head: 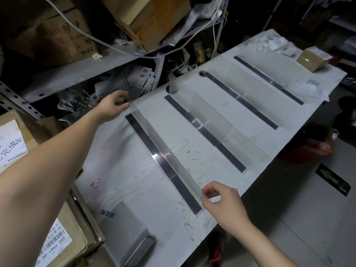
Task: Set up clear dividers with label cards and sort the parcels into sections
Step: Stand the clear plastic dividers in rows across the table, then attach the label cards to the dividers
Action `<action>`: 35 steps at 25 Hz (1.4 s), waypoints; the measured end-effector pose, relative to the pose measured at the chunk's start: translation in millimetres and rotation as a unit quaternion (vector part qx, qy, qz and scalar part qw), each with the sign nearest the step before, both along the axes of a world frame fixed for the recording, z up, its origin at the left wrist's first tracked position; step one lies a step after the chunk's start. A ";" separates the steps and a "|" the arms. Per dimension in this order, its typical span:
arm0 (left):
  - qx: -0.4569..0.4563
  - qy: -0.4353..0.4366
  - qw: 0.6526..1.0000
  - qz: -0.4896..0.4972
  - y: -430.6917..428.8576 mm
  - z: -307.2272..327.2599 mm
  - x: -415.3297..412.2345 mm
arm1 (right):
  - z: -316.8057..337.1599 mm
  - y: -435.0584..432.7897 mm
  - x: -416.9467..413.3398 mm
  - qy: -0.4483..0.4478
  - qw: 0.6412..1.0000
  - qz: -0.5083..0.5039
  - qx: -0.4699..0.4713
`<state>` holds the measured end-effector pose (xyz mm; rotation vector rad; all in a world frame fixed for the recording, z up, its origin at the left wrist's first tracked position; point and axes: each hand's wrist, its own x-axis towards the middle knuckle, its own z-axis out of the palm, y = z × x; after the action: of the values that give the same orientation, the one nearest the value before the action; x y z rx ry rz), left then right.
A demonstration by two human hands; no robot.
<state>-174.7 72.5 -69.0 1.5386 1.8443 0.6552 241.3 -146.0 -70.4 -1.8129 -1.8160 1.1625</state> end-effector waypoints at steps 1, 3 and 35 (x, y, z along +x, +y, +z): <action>-0.003 0.005 1.000 -0.005 -3.8 -0.4 -1.6 | 1.2 -0.6 0.6 0.001 1.000 0.004 0.002; -0.023 0.008 1.000 -0.006 -12.7 -1.6 -2.9 | 2.0 -0.7 2.4 0.002 1.000 0.011 0.005; -0.233 0.270 0.924 0.142 -375.3 -9.7 199.9 | -9.5 -20.8 -51.9 0.082 0.869 0.484 0.066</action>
<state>25.2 -302.7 -78.6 1.2068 2.4385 -0.1264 189.4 -166.9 -79.9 -0.6118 -2.6808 1.3562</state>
